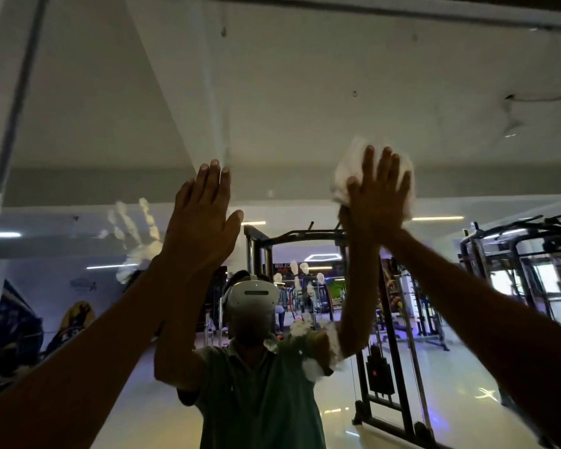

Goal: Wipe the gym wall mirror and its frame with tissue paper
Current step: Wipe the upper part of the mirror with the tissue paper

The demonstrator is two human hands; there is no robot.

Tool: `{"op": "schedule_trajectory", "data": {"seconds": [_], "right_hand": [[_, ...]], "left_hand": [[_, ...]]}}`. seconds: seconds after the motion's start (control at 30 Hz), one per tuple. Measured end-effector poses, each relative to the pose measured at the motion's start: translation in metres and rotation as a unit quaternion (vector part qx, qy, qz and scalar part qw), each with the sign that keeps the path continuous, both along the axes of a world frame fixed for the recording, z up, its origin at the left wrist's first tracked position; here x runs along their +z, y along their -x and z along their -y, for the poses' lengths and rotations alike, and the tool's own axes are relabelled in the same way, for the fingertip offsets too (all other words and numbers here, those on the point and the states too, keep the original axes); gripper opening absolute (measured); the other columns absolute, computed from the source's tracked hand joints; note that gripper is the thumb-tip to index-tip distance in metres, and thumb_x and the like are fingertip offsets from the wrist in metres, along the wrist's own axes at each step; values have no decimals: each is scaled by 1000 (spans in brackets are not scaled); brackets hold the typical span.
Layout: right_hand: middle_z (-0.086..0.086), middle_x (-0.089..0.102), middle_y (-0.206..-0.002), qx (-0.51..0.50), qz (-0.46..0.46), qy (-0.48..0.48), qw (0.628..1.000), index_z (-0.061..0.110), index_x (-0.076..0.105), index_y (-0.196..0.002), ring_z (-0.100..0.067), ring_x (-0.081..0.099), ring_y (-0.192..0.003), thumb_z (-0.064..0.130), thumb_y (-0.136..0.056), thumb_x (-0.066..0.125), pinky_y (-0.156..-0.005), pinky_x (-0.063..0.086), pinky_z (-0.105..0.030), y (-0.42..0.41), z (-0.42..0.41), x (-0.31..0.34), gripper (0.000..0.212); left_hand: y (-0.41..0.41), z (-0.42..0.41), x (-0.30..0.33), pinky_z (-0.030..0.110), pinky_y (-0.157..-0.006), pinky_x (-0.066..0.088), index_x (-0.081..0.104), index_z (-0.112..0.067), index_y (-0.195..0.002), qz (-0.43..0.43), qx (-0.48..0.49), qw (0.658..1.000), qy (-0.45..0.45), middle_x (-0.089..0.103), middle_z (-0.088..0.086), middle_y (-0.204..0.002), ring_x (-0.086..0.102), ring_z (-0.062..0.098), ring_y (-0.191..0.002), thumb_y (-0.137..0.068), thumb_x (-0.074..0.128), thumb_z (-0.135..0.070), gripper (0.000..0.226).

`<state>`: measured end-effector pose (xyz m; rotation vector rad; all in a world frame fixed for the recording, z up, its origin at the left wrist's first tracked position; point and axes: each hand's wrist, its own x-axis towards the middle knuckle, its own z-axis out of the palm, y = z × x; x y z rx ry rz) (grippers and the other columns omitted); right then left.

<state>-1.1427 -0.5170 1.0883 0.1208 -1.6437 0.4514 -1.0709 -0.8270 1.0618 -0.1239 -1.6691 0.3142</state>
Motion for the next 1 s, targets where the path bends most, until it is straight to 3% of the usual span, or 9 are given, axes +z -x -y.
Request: {"op": "schedule_trajectory", "data": {"seconds": [0.17,0.23,0.3,0.37,0.43,0.5,0.63,0.73,1.0], "right_hand": [[-15,-9,-175,47,-48,-288,955,20,2,-168,-32,-10,-161,54,-106,22,-129,-5,-58,-25,79,-123,74],[-11,-8,-175,56,-56,-330,941,23,2,-168,-28,-9,-162,54,-106,24,-129,-3,-57,-16,52,-115,73],[-10,-3,-176,23,-55,-280,958,26,1,-168,-29,-3,-162,54,-105,21,-128,9,-61,1,11,-73,71],[-16,10,-174,-7,-28,-131,991,24,8,-167,-36,10,-161,62,-102,12,-123,20,-66,11,-32,-22,75],[-22,13,-172,8,19,11,1000,19,13,-168,-43,14,-159,74,-95,-5,-124,16,-66,12,-49,7,93],[-23,10,-172,26,11,74,997,16,12,-168,-42,11,-159,69,-96,-3,-125,12,-65,6,-21,6,91],[-17,-9,-174,23,-32,-182,982,19,-1,-168,-36,-9,-161,53,-106,14,-128,-2,-61,-18,78,-88,72],[-12,-10,-175,58,-55,-304,949,22,1,-168,-30,-11,-162,52,-108,24,-129,-2,-59,-16,66,-107,71],[-24,3,-173,34,41,-2,999,16,4,-168,-44,5,-159,68,-91,1,-126,8,-65,10,-25,71,93]], "left_hand": [[-2,1,1,48,-128,9,8,-10,-165,4,-13,1000,3,4,13,-173,2,27,-160,-103,17,-52,76],[-5,3,1,47,-128,9,9,-10,-165,1,-13,1000,10,6,13,-173,3,26,-160,-103,16,-53,76],[-6,7,2,45,-128,8,10,-10,-165,5,-8,1000,20,6,12,-173,3,25,-160,-102,14,-54,77],[-5,10,4,45,-128,9,9,-11,-165,10,-5,1000,21,5,11,-173,2,25,-161,-102,13,-55,78],[-4,10,4,46,-127,9,9,-11,-165,8,1,1000,27,5,11,-173,2,25,-161,-101,12,-54,78],[-1,10,5,46,-127,9,11,-10,-165,8,10,1000,27,6,12,-173,2,26,-160,-101,13,-52,77],[-6,8,4,48,-126,14,14,-9,-165,9,1,1000,24,10,14,-173,7,27,-160,-101,18,-50,76],[-10,8,4,48,-126,15,15,-7,-164,14,-2,999,32,11,15,-172,9,28,-160,-102,16,-52,77],[-12,0,-1,50,-126,18,24,-5,-162,1,4,1000,19,21,17,-170,18,32,-158,-102,22,-47,73]]}}
